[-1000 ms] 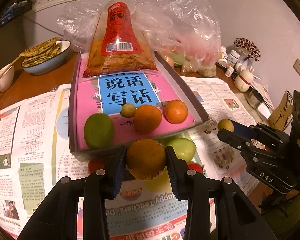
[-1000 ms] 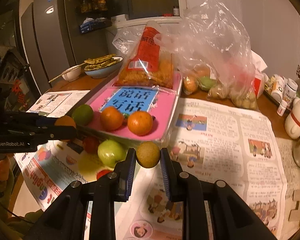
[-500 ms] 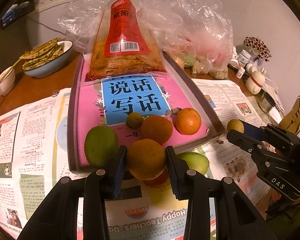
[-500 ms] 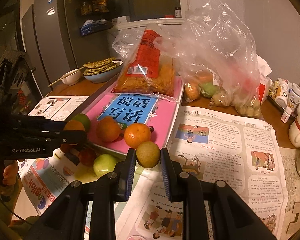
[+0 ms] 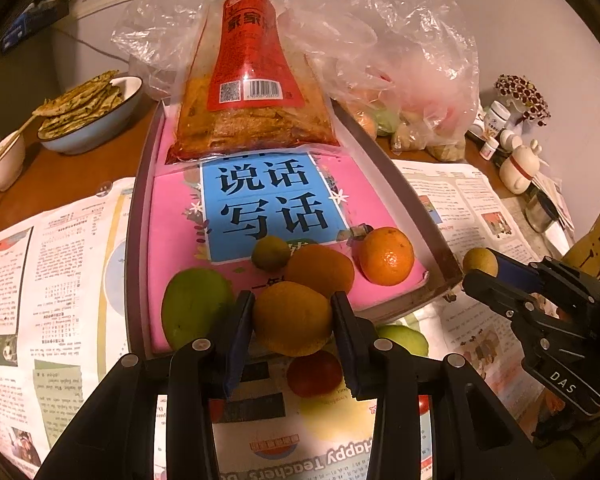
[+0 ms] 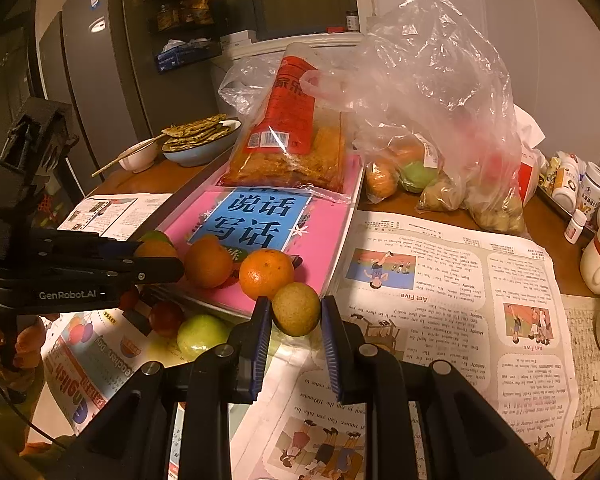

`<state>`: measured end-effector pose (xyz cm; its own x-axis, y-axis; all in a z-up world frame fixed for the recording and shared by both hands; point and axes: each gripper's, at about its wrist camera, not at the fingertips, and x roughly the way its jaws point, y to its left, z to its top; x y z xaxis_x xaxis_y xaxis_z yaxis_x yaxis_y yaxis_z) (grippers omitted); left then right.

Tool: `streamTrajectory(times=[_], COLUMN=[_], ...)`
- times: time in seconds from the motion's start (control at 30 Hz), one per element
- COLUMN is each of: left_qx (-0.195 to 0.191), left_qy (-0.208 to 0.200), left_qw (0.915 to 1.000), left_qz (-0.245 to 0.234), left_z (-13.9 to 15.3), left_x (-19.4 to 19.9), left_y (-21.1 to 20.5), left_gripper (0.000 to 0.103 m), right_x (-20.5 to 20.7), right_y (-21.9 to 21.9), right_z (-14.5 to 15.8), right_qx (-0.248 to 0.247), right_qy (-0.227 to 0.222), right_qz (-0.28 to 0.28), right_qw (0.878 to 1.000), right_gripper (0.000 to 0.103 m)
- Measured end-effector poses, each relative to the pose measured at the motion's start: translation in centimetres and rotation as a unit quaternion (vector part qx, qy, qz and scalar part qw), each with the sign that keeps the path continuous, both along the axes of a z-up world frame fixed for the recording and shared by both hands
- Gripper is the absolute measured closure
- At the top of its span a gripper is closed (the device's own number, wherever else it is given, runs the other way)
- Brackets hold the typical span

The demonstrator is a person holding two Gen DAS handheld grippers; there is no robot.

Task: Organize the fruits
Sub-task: 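Carry the brown fruit with the left tool while the right tool carries the yellow fruit onto the pink box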

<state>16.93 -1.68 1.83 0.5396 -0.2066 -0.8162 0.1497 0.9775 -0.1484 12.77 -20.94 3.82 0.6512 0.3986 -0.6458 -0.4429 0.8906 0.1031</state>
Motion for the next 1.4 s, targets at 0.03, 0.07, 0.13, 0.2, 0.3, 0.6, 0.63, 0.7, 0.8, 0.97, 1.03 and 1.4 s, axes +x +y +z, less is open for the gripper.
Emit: streamTrajectory(times=[0.03,0.07,0.13,0.2,0.3,0.6,0.63,0.7,0.8,0.97,1.03,1.4], left_qx=[0.0,0.0,0.003,0.0,0.004,0.01,0.008,0.007,0.004,0.002,0.001,-0.001], left_qy=[0.001,0.003,0.004,0.002,-0.001,-0.002,-0.001,-0.001,-0.001,-0.002,-0.002,0.001], left_qw=[1.0,1.0,1.0,1.0,1.0,0.9999,1.0,1.0,1.0,0.9999,0.9999,0.9998], left_qz=[0.001,0.001,0.004,0.004,0.003,-0.003,-0.005,-0.005,-0.008,-0.011,-0.012,-0.02], left_z=[-0.1,-0.2,-0.4,-0.4,-0.4,-0.3,-0.3,-0.4,-0.4,-0.4,-0.4,-0.3], left_x=[0.1,0.2,0.4,0.4,0.6,1.0,1.0,1.2,1.4,1.5,1.6,2.2], left_y=[0.0,0.1,0.1,0.2,0.1,-0.6,-0.7,-0.8,-1.0,-1.4,-1.4,-2.0], left_gripper=[0.063,0.063,0.063,0.063,0.063,0.063,0.063,0.063,0.063,0.062,0.062,0.062], right_x=[0.1,0.2,0.3,0.5,0.8,1.4,1.4,1.5,1.7,2.0,2.1,2.6], right_y=[0.0,0.1,0.1,0.2,0.5,1.1,1.2,1.3,1.4,1.5,1.6,1.9], right_z=[0.0,0.0,-0.1,-0.2,-0.3,-0.4,-0.4,-0.4,-0.5,-0.7,-0.6,-0.7], right_qx=[0.0,0.0,-0.002,-0.001,-0.002,-0.007,-0.007,-0.008,-0.011,-0.016,-0.017,-0.019], right_qy=[0.0,0.001,0.002,0.003,0.005,0.008,0.007,0.007,0.009,0.01,0.009,0.009], right_qz=[0.0,0.0,0.001,0.002,0.002,0.009,0.01,0.012,0.014,0.015,0.016,0.022], right_qw=[1.0,1.0,1.0,1.0,1.0,1.0,1.0,1.0,1.0,1.0,1.0,1.0], right_gripper=[0.078,0.078,0.078,0.078,0.078,0.078,0.078,0.078,0.078,0.078,0.078,0.078])
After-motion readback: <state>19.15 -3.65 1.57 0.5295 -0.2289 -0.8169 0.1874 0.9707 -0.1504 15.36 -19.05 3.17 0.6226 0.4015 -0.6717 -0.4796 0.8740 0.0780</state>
